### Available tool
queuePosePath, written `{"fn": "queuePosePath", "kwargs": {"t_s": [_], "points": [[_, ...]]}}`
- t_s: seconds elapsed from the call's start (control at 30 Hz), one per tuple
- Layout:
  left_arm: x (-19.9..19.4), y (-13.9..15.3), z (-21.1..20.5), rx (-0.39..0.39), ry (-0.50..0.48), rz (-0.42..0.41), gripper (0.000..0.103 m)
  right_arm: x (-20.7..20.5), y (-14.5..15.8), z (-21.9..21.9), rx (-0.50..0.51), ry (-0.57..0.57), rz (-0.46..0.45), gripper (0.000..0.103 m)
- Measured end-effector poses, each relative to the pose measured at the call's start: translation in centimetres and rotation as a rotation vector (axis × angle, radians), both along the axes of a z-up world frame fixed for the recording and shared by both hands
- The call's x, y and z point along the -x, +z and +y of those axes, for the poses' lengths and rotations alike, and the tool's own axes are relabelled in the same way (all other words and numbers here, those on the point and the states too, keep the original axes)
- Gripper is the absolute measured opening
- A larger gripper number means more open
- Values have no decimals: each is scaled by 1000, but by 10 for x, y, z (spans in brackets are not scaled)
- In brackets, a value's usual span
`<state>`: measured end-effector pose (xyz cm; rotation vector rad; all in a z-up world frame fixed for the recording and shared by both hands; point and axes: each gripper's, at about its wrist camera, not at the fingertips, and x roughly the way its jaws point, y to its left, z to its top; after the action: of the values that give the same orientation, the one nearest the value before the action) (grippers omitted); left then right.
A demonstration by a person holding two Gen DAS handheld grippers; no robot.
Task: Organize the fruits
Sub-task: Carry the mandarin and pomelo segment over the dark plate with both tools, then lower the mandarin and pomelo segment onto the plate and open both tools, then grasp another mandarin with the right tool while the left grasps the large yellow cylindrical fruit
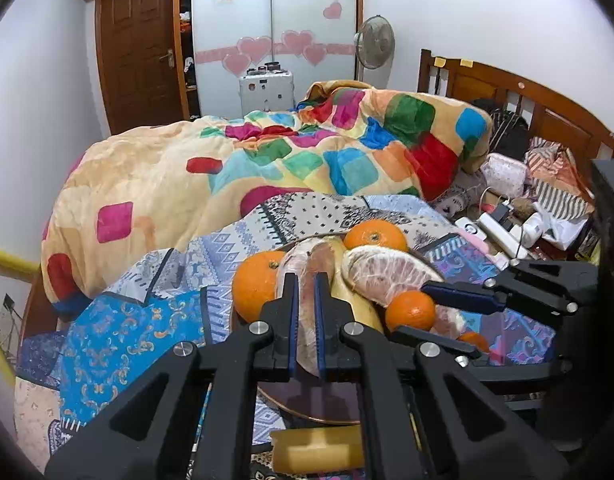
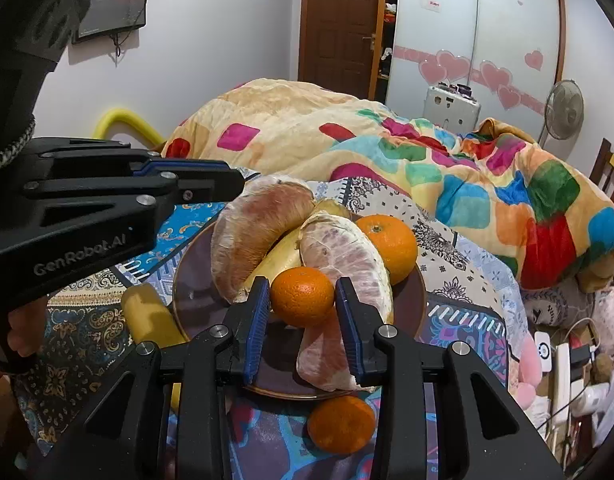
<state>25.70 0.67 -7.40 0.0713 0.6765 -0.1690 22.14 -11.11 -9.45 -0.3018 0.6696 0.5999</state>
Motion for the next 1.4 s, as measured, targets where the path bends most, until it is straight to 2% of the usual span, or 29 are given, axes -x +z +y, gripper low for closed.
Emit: {"fn": "queuePosePath", "kwargs": {"t_s": [0.13, 0.27, 0.47, 0.53, 0.67, 0.73, 0.8, 0.87, 0.97, 1.1, 1.27, 1.4], "points": [[2, -5, 5, 12, 10, 23, 7, -1, 0, 0, -2, -1, 10, 32], [9, -9, 8, 4, 10, 38, 7, -4, -3, -1, -4, -4, 30, 41], [21, -15, 17, -5, 17, 71, 9, 0, 1, -2, -10, -5, 24, 41], [25, -16, 20, -8, 21, 79, 14, 2, 4, -3, -12, -7, 22, 41], [37, -18, 24, -25, 38, 86, 29, 9, 8, -7, -14, -13, 13, 41], [44, -17, 26, -30, 43, 87, 38, 13, 10, -11, -19, -14, 16, 42], [54, -16, 26, -33, 47, 84, 55, 18, 13, -14, -23, -14, 19, 42], [64, -15, 26, -41, 53, 79, 64, 22, 14, -17, -25, -14, 21, 47], [78, -15, 22, -64, 45, 81, 68, 32, 14, -22, -24, -16, 16, 51], [89, -19, 15, -65, 35, 102, 86, 43, 10, -27, -4, -15, 22, 51], [98, -28, 8, -75, 34, 116, 92, 48, -4, -29, 58, -10, 21, 51], [99, -36, 9, -64, 33, 138, 92, 45, -15, -28, 93, -11, 42, 51]]}}
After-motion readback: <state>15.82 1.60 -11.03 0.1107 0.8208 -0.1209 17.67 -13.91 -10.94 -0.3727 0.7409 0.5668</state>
